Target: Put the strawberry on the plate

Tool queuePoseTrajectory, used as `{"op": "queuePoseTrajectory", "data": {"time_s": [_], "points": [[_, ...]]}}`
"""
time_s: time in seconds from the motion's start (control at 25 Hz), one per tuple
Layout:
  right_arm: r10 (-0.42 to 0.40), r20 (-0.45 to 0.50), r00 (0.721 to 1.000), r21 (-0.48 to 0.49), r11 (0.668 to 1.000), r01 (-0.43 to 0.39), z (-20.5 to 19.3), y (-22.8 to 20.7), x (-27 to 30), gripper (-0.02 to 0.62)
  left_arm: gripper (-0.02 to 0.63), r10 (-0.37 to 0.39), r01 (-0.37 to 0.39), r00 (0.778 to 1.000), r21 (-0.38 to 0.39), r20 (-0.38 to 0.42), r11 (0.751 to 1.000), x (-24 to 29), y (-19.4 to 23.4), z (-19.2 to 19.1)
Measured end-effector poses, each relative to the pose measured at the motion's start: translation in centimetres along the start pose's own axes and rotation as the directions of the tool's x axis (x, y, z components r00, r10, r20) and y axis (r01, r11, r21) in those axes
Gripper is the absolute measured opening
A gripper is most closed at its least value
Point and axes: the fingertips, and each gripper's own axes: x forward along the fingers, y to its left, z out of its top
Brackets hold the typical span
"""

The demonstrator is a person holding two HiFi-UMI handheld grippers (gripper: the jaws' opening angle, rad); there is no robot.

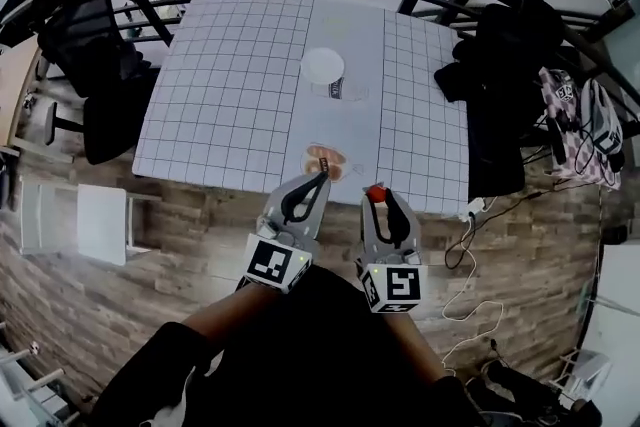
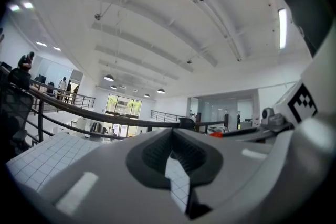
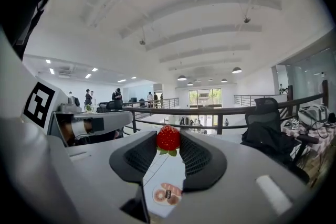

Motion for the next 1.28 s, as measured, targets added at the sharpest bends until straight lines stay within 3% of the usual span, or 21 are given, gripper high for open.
{"op": "queuePoseTrajectory", "data": {"time_s": [0.56, 0.84, 1.0, 1.28], "points": [[0.040, -0.063, 0.997, -0.017, 0.999, -0.041, 1.8, -1.2, 13.4, 0.132, 0.008, -0.015, 0.014, 1.000, -0.054, -0.017, 0.998, 8.9, 8.6, -0.1], [0.008, -0.073, 0.997, -0.022, 1.000, -0.009, 2.4, -3.0, 15.7, 0.132, 0.007, 0.020, -0.022, 1.000, -0.106, -0.023, 0.994, 10.7, 12.0, -0.5], [0.011, -0.063, 0.998, 0.005, 1.000, -0.010, 2.7, -3.5, 16.5, 0.132, 0.007, 0.041, -0.043, 0.999, -0.100, -0.021, 0.994, 11.0, 13.3, -0.3], [0.014, -0.073, 0.997, 0.012, 1.000, -0.013, 2.1, -4.4, 18.1, 0.132, 0.007, 0.078, -0.086, 0.992, -0.081, -0.095, 0.993, 11.8, 15.0, -2.7]]}}
